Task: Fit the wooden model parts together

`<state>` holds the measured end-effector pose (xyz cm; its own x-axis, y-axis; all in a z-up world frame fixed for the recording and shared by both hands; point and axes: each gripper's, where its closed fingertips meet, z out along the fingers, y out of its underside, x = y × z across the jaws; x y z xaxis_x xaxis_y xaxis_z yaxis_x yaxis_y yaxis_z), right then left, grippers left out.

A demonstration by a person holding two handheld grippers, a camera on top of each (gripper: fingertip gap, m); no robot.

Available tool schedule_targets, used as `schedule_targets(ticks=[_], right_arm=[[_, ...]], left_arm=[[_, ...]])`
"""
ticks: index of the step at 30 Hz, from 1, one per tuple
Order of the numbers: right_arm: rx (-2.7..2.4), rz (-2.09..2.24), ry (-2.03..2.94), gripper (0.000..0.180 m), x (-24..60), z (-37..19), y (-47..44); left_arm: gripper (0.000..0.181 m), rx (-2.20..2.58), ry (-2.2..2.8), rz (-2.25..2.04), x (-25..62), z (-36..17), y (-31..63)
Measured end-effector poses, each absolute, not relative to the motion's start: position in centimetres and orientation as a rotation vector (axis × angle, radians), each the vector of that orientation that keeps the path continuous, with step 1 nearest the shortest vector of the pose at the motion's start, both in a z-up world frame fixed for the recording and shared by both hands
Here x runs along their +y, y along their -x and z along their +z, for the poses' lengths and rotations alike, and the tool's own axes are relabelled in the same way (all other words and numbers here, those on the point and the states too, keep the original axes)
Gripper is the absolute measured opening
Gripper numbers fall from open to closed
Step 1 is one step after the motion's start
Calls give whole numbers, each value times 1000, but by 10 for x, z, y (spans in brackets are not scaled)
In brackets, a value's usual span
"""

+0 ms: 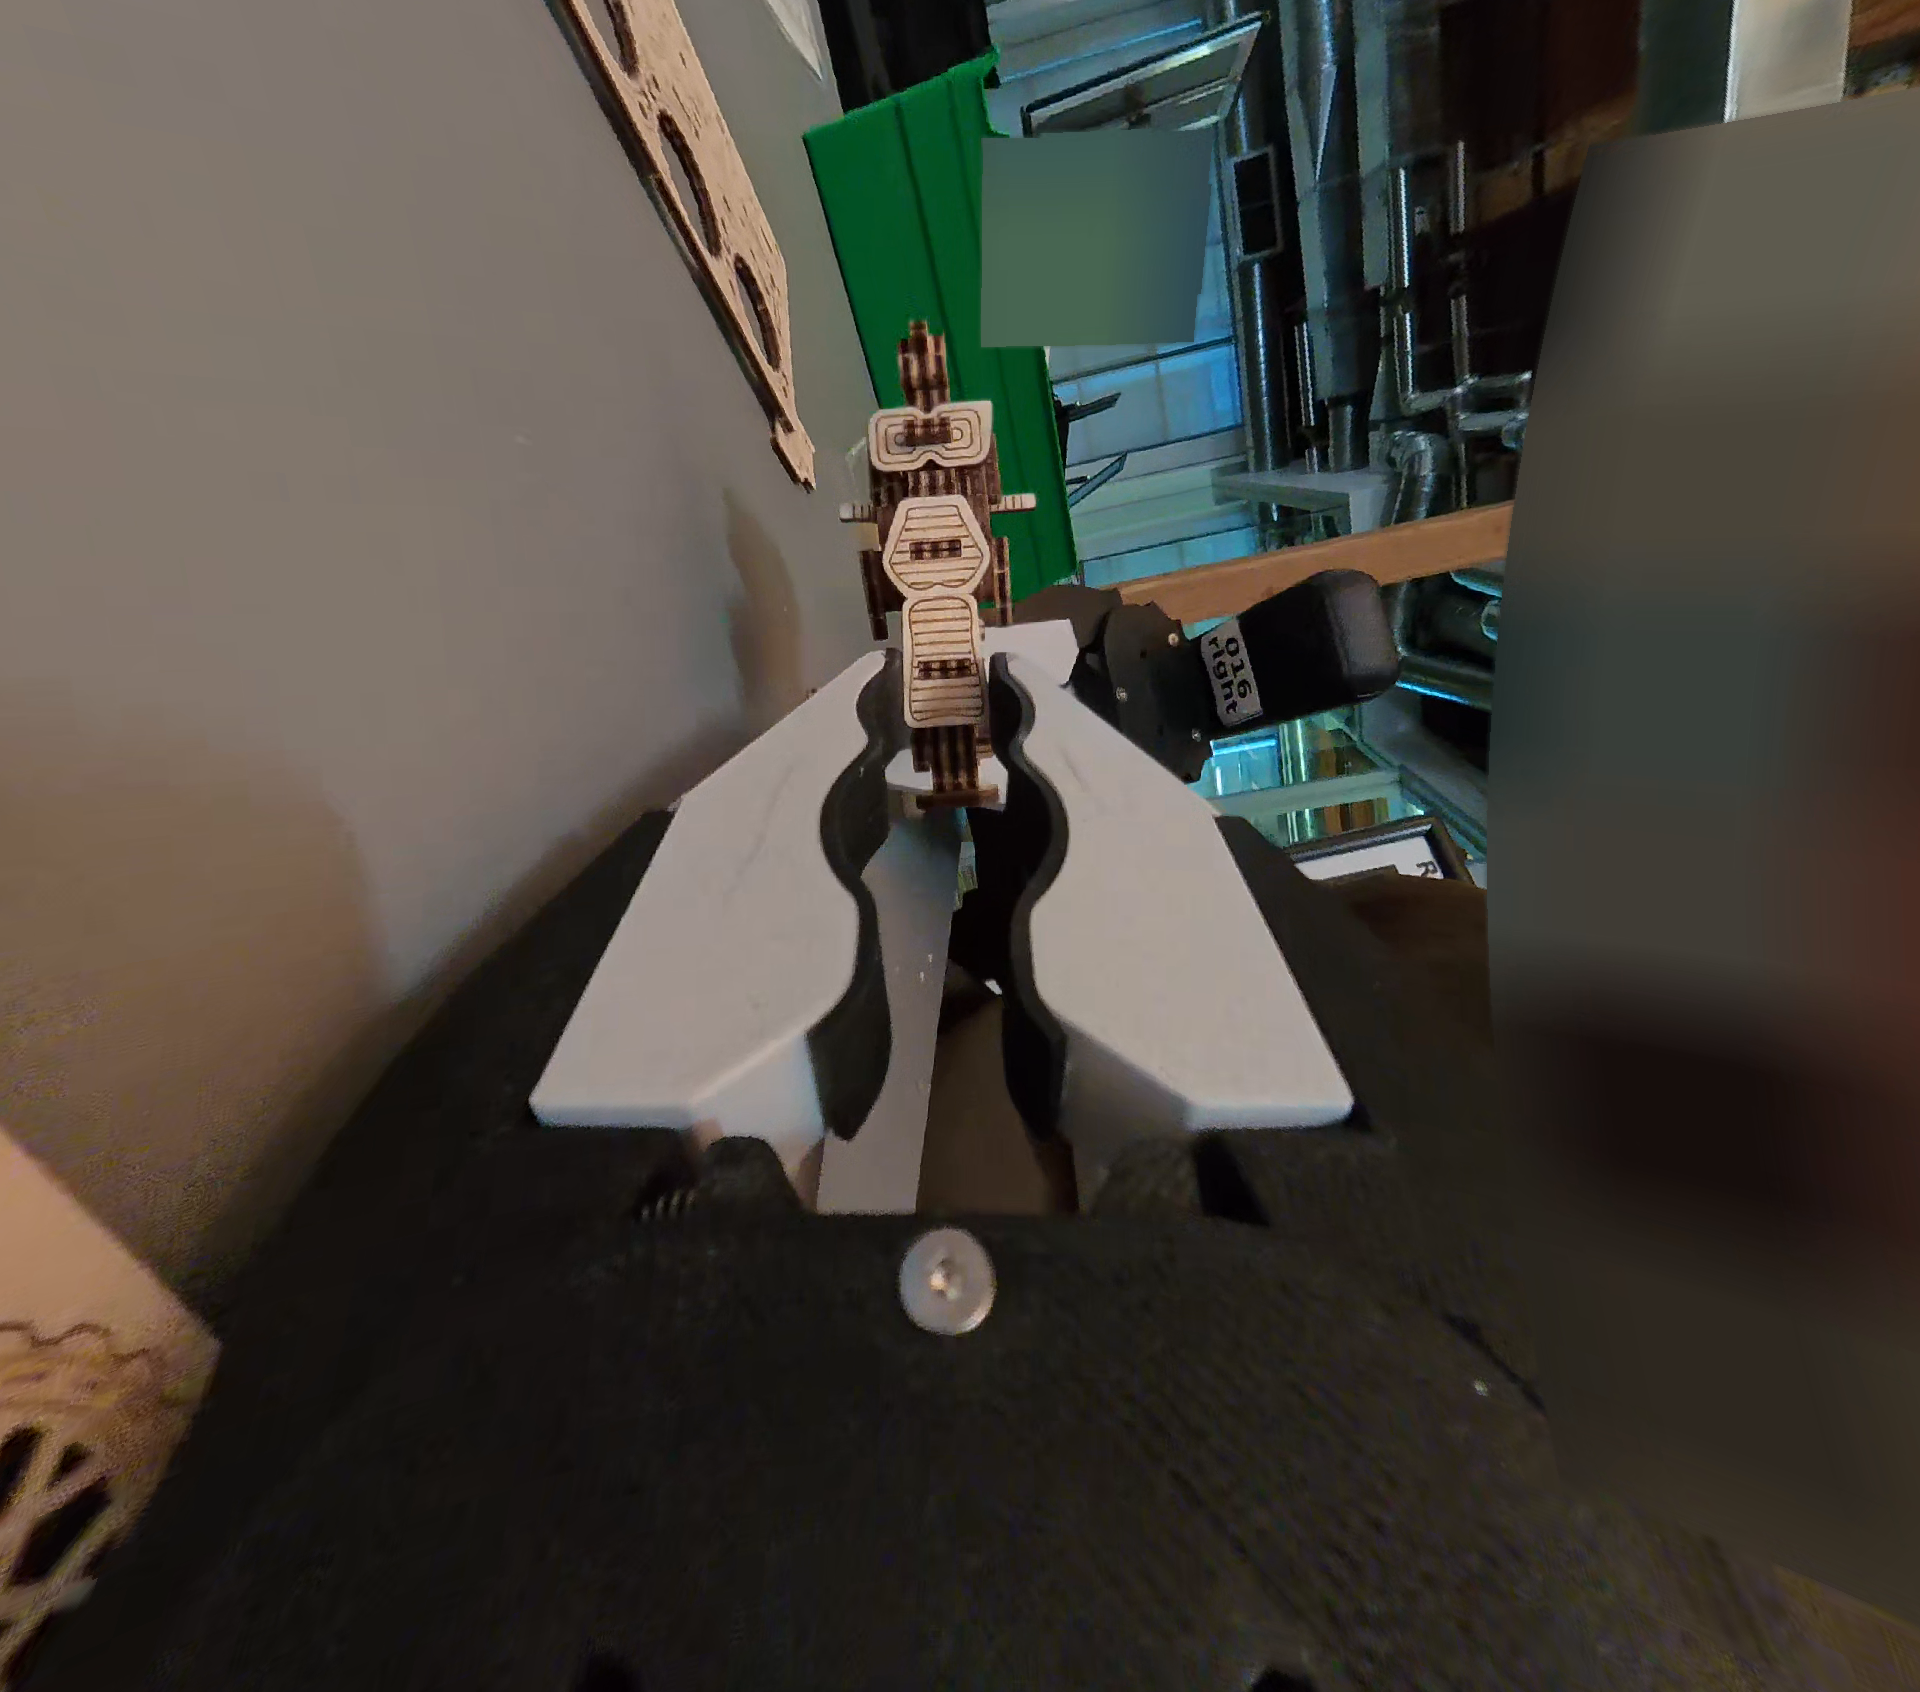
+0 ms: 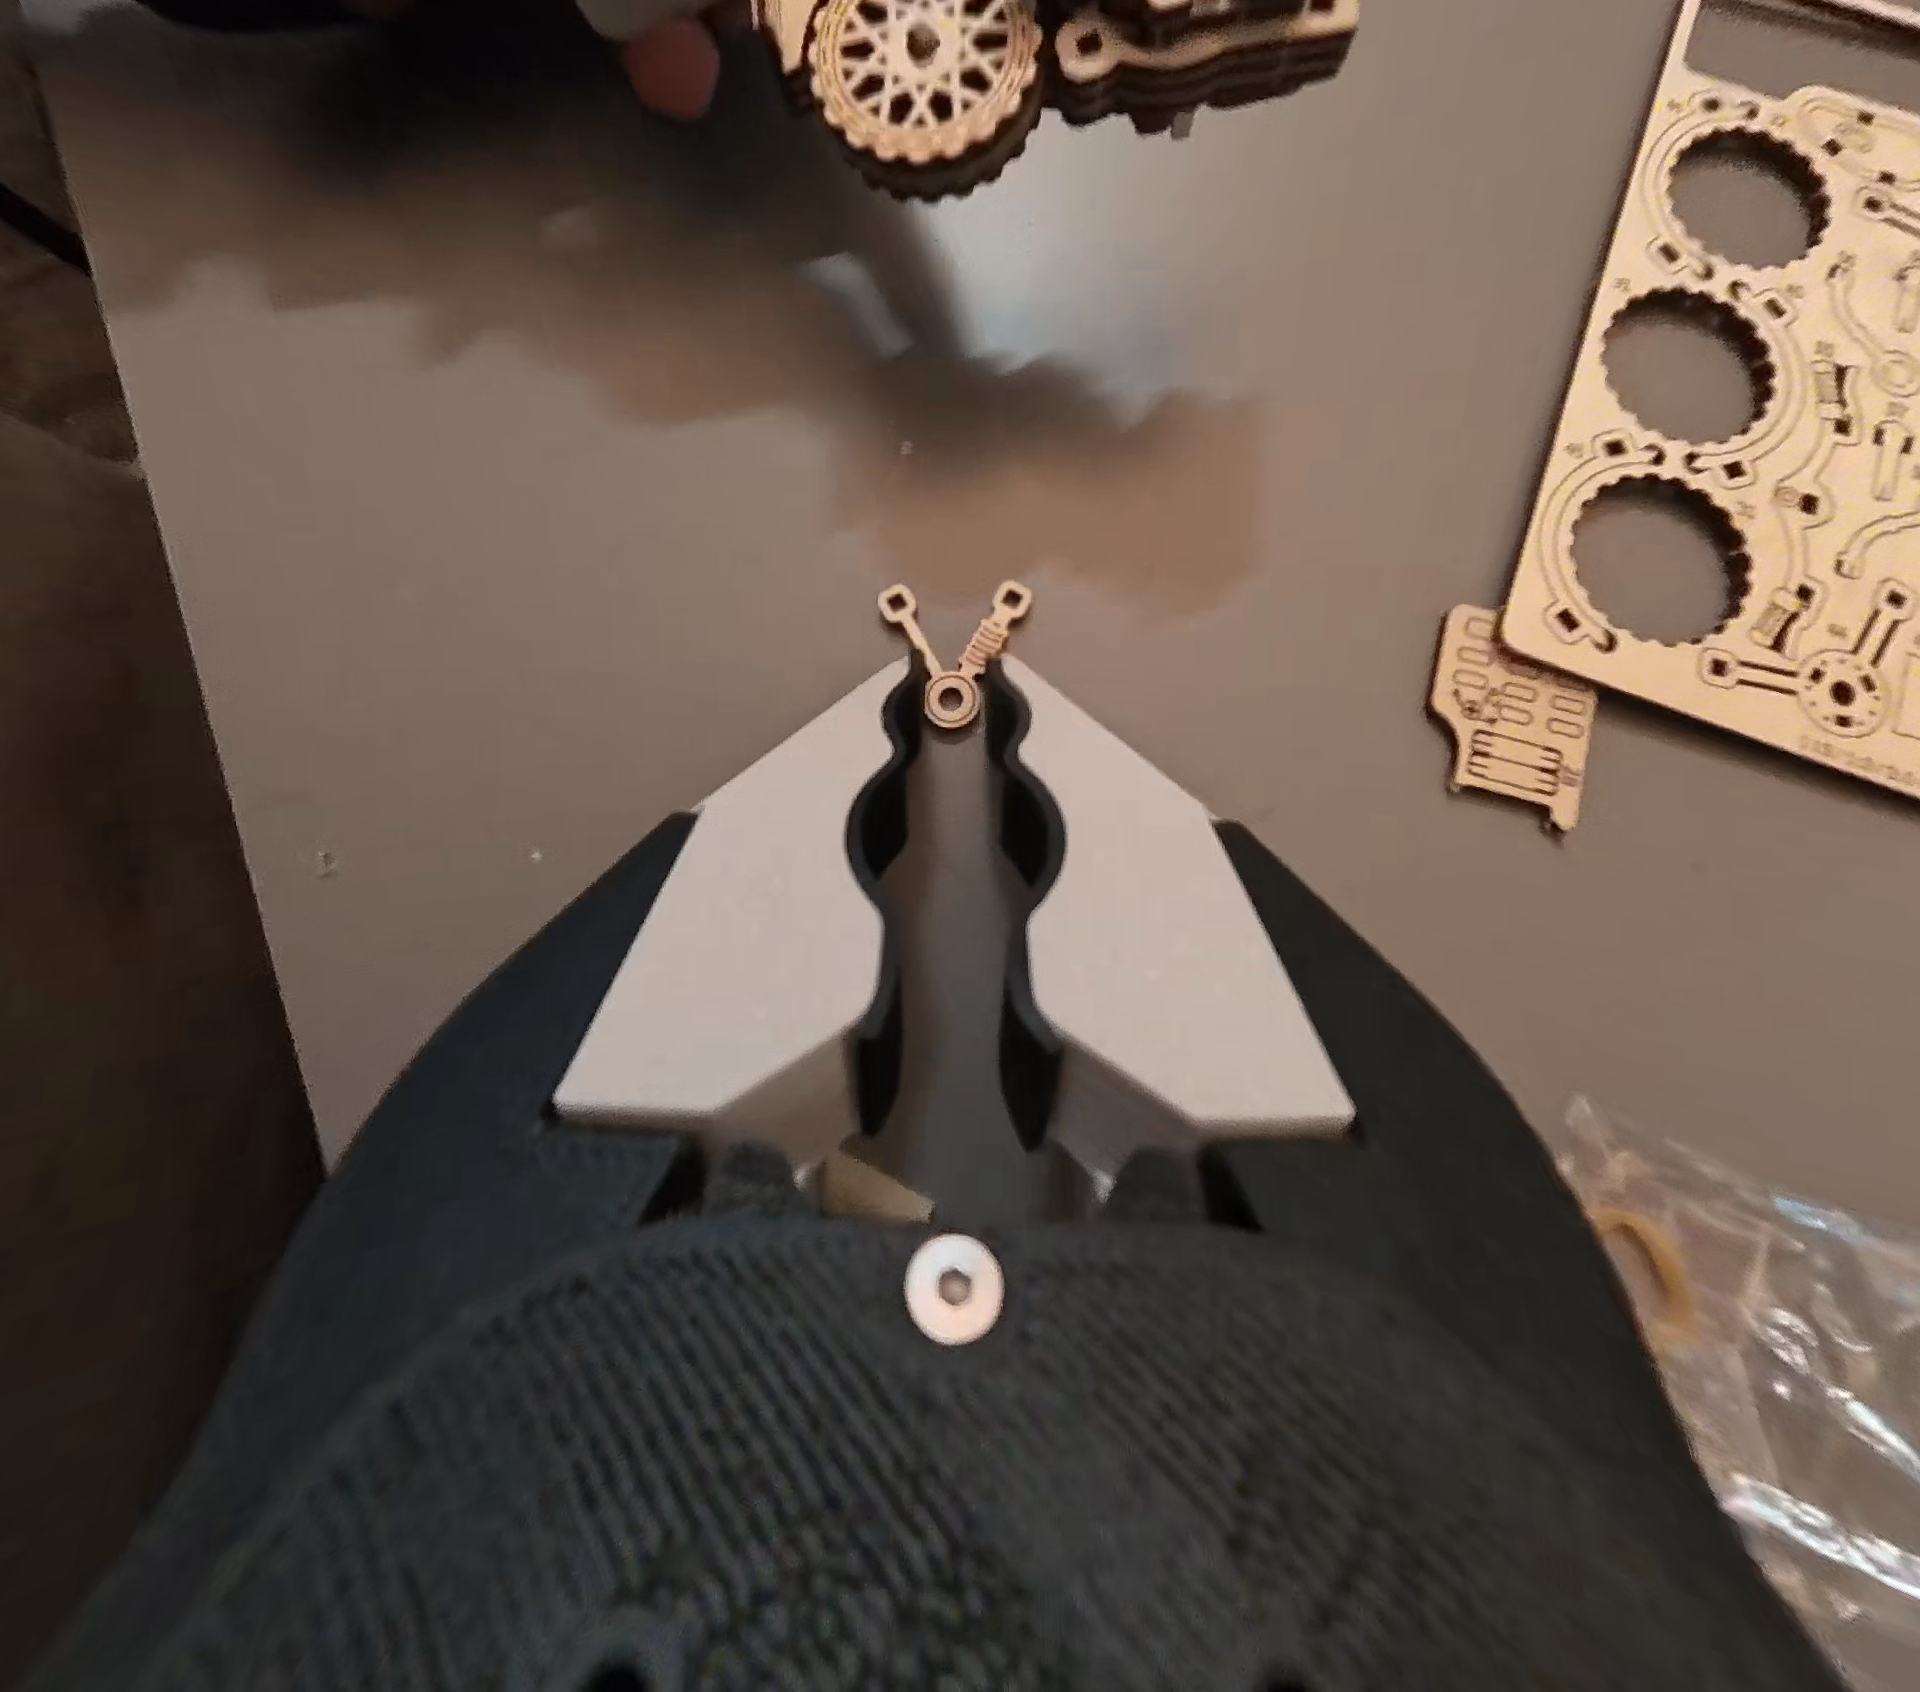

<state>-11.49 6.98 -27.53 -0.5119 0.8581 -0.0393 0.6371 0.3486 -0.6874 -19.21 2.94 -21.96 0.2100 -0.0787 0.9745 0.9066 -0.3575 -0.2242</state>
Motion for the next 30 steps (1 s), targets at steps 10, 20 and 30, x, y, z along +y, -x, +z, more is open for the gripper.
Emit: schedule_targets(ticks=[10, 20, 30], right_arm=[[-2111, 1125, 1030, 9, 47, -215, 127], [-2122, 990, 1028, 9, 39, -220, 142], [-2131, 941, 1043, 9, 43, -224, 144]], left_arm=[[14, -785, 1613, -1277, 39, -225, 173], [14, -797, 1622, -1261, 47, -228, 159], [14, -766, 1650, -1242, 48, -228, 153]])
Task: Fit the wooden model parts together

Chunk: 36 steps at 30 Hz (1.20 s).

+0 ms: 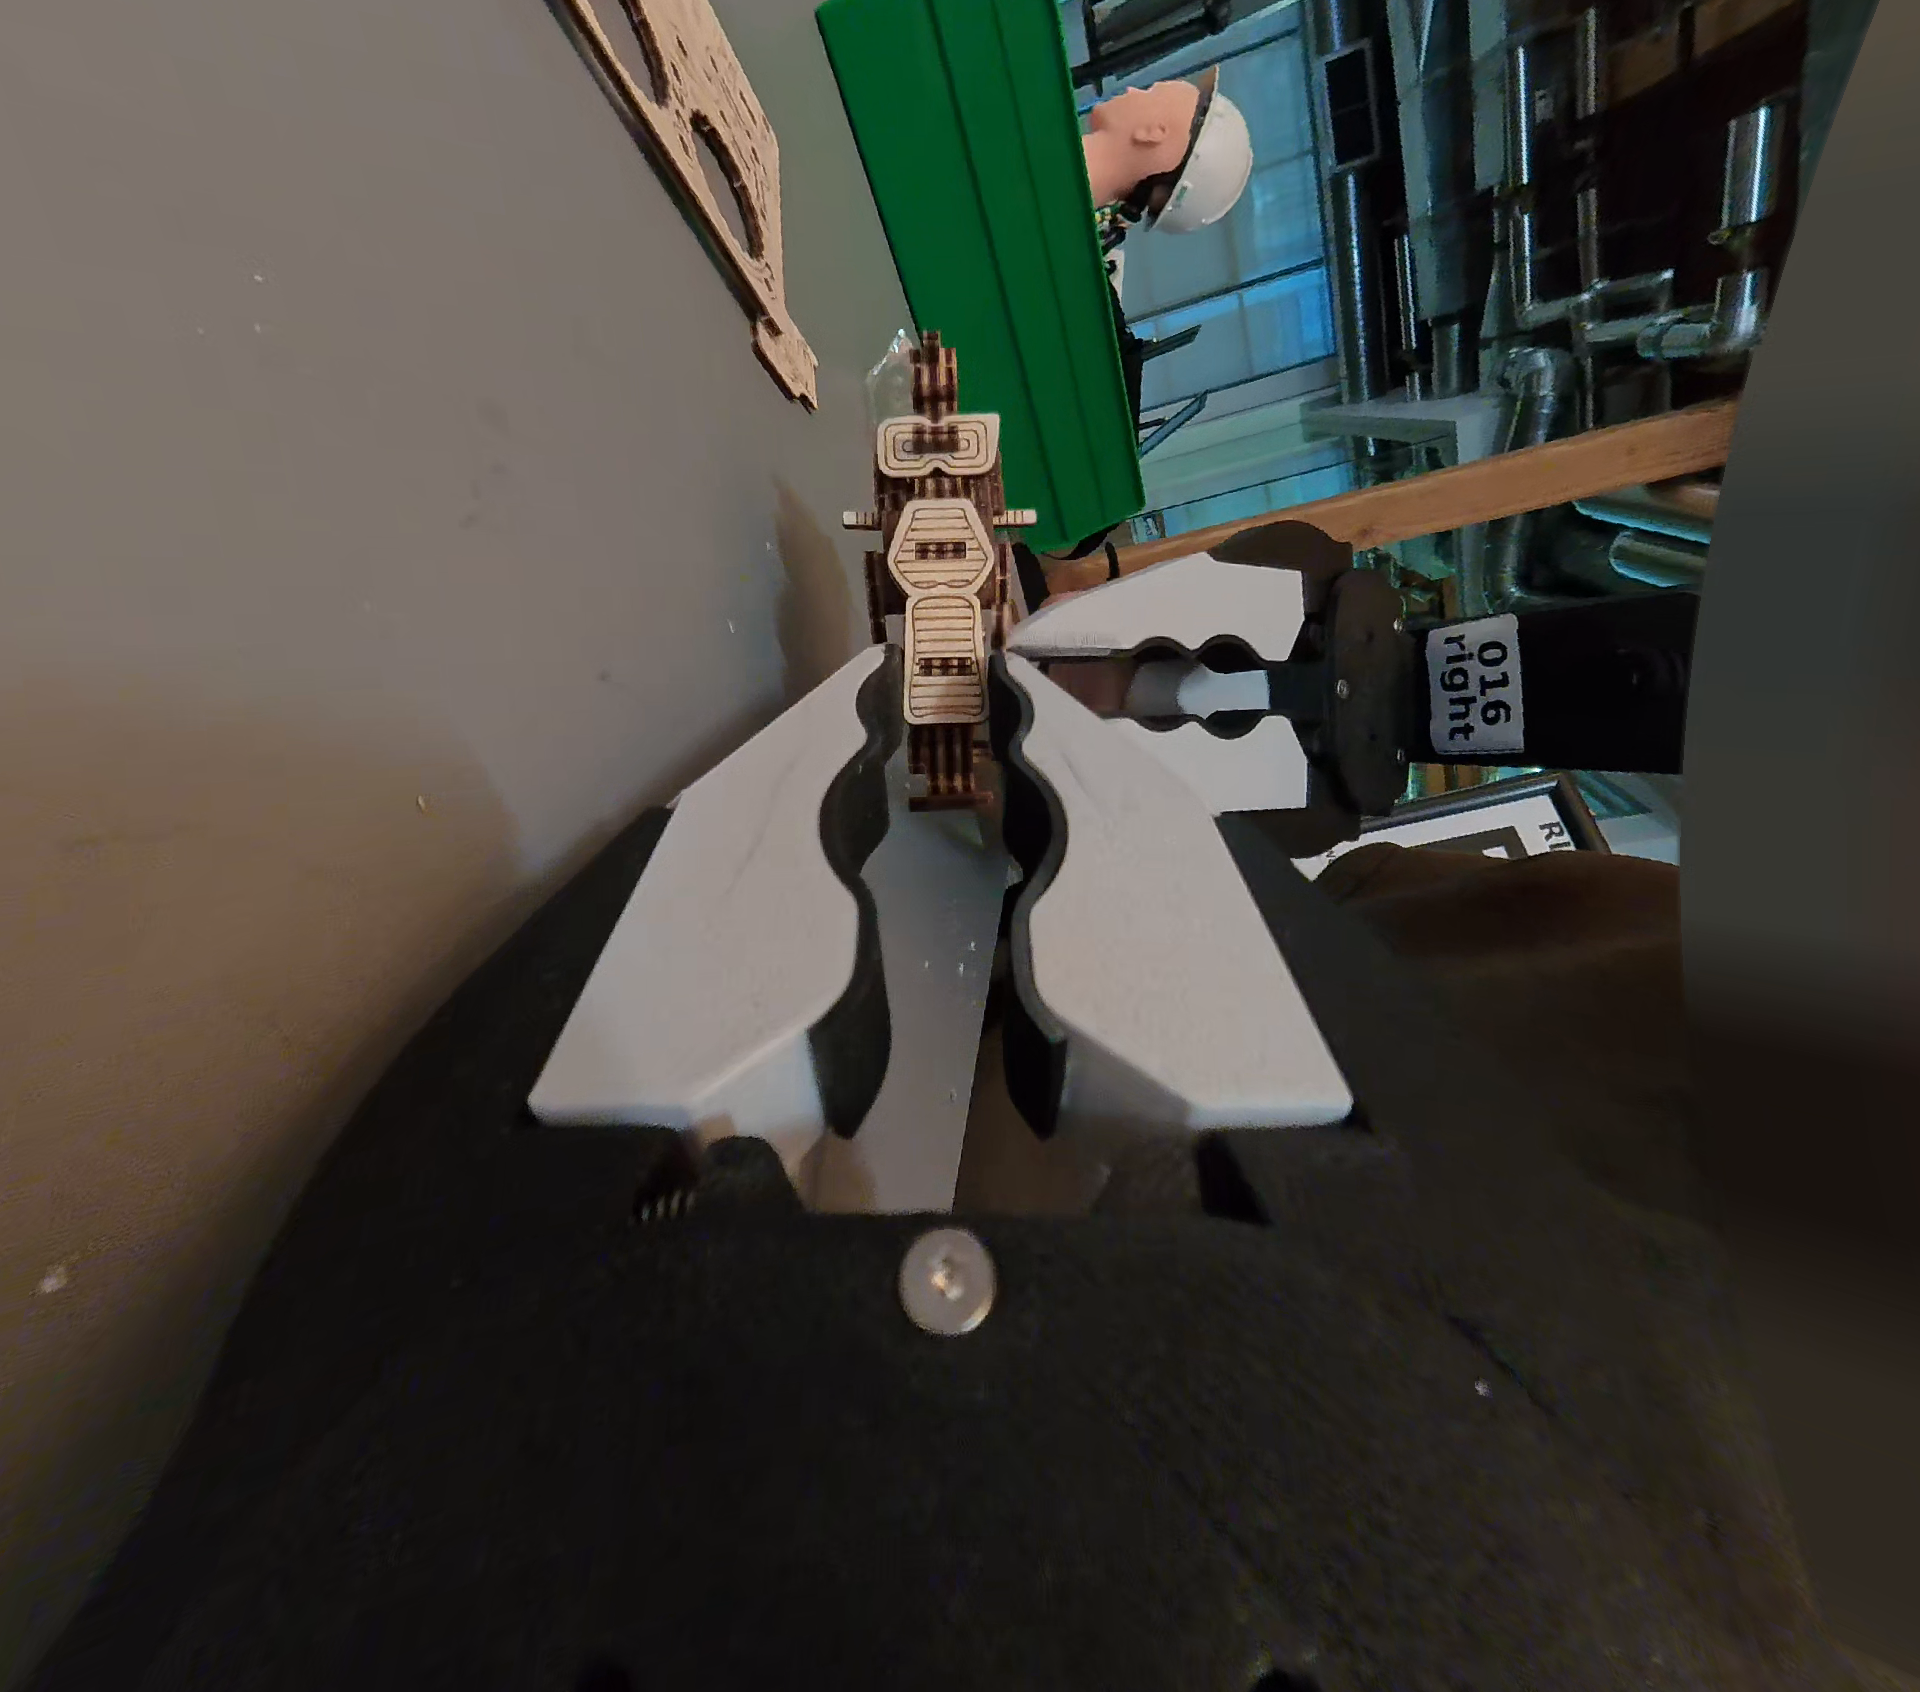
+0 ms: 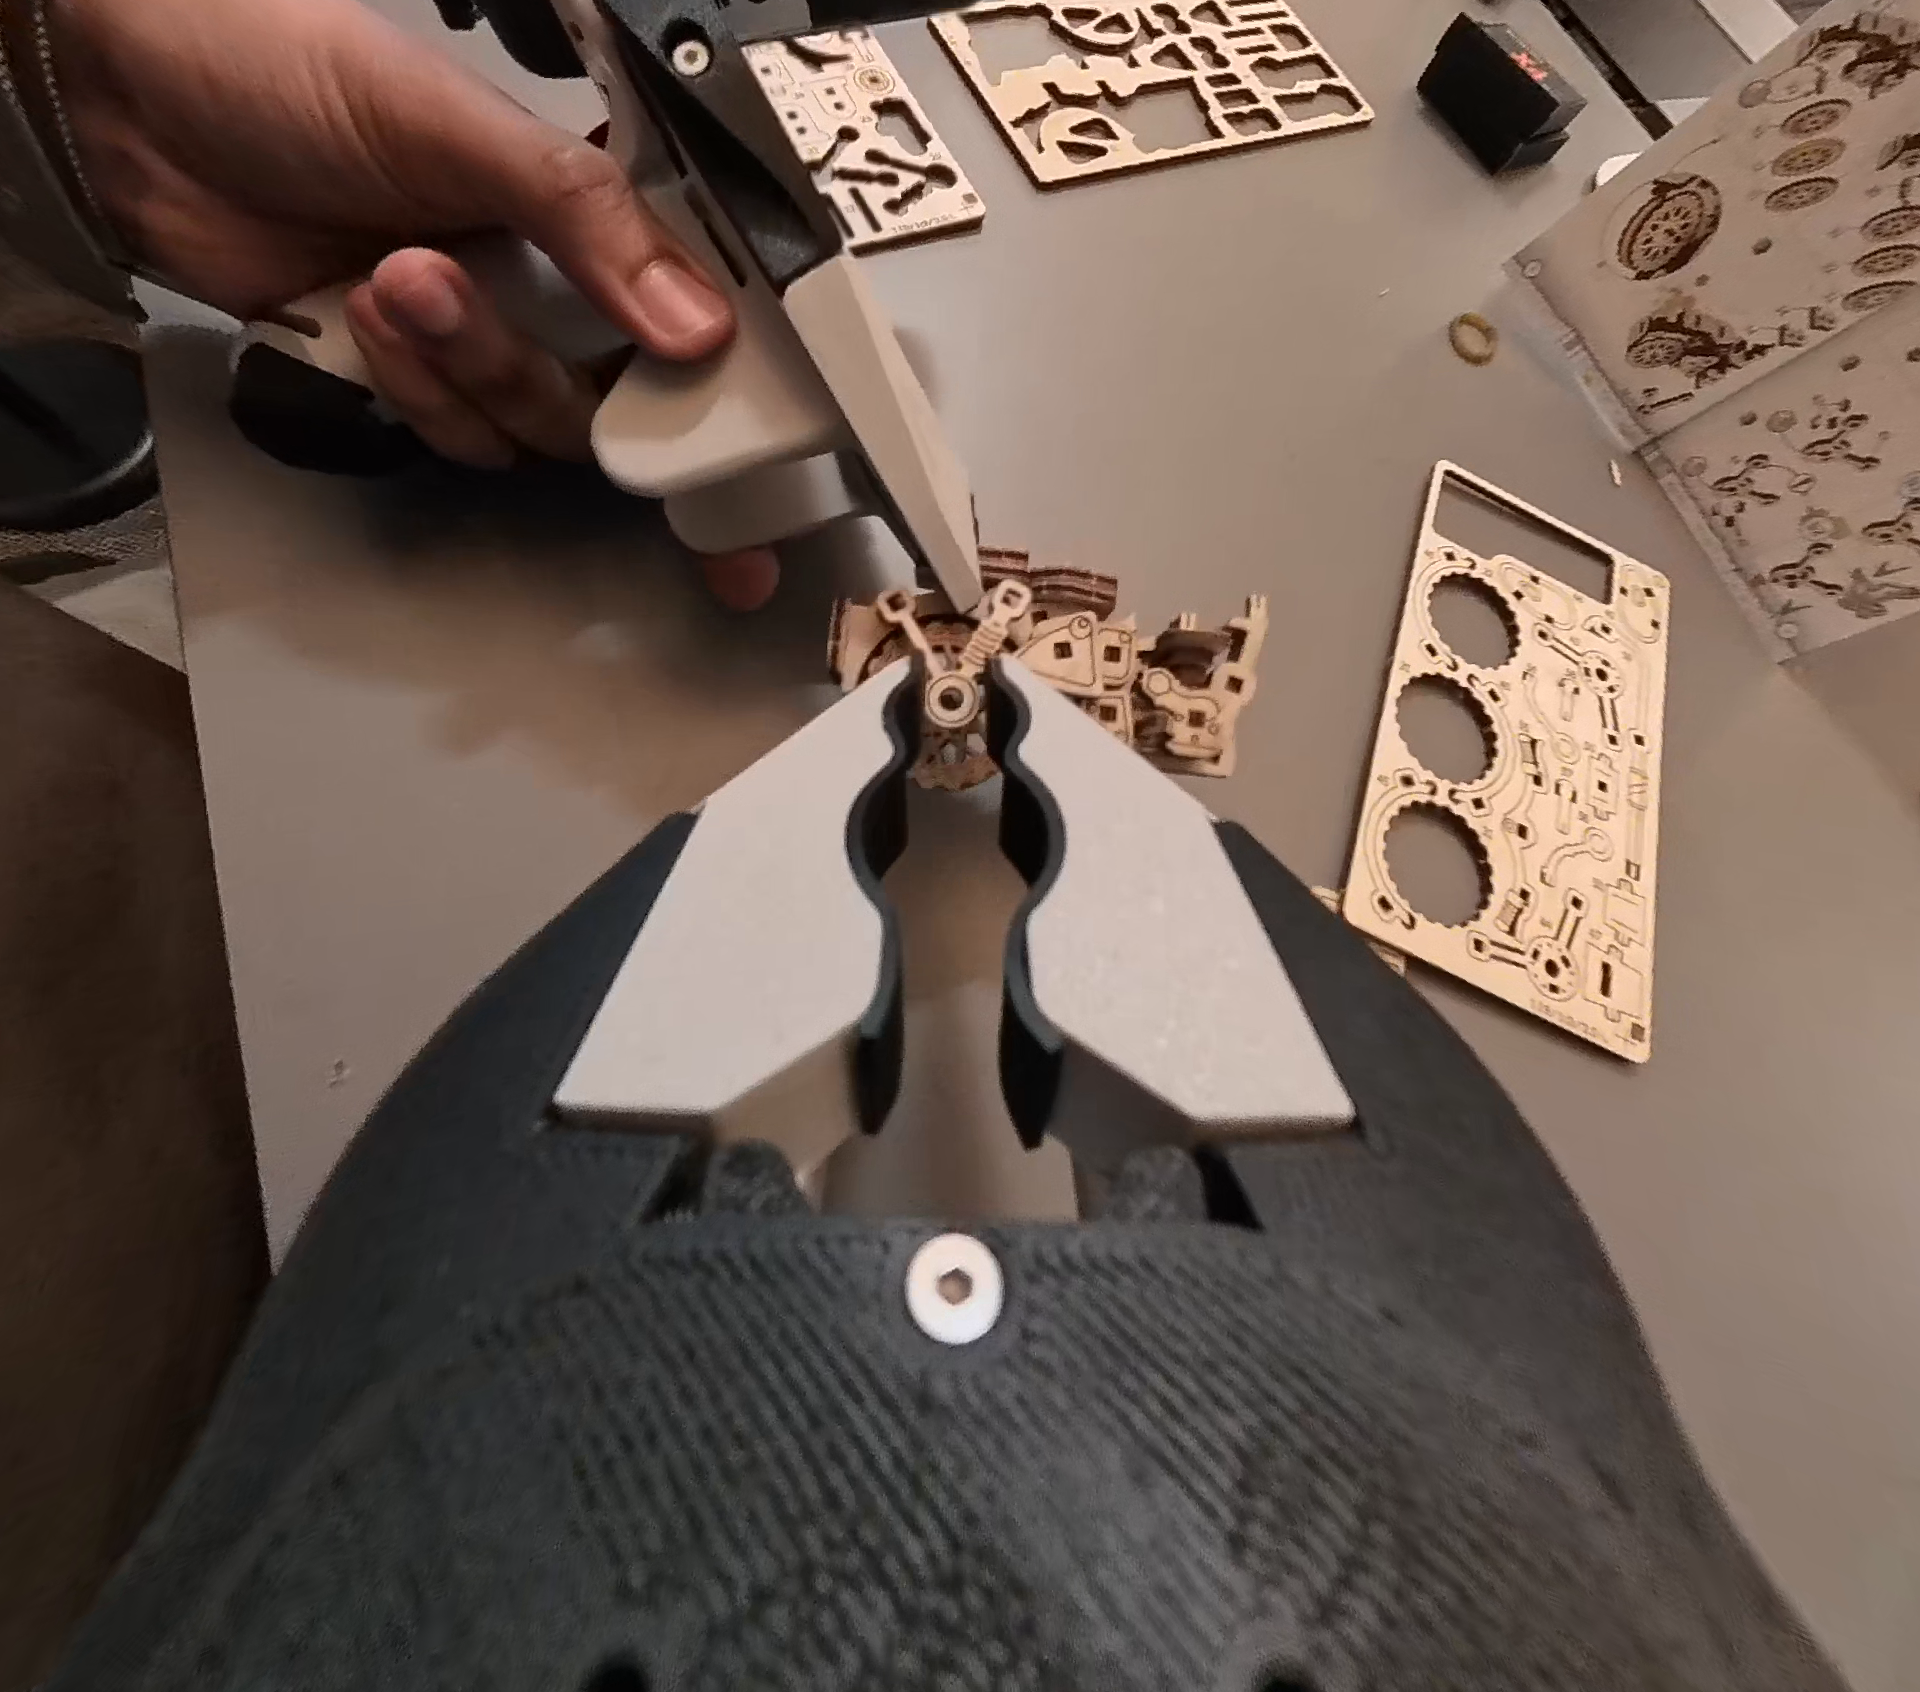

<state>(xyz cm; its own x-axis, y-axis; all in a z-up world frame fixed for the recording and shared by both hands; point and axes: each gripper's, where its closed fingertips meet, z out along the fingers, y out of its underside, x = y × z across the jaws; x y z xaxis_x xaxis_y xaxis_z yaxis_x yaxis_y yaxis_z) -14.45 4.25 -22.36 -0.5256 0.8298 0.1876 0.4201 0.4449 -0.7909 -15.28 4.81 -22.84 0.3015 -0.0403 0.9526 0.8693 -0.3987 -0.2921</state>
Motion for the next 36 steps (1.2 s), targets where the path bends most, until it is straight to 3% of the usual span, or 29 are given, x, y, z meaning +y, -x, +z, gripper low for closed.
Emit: schedule_targets(ticks=[36], right_arm=[[-2180, 824, 1168, 9, 42, -237, 139]], left_arm=[[16, -750, 1696, -1174, 49, -232, 151]])
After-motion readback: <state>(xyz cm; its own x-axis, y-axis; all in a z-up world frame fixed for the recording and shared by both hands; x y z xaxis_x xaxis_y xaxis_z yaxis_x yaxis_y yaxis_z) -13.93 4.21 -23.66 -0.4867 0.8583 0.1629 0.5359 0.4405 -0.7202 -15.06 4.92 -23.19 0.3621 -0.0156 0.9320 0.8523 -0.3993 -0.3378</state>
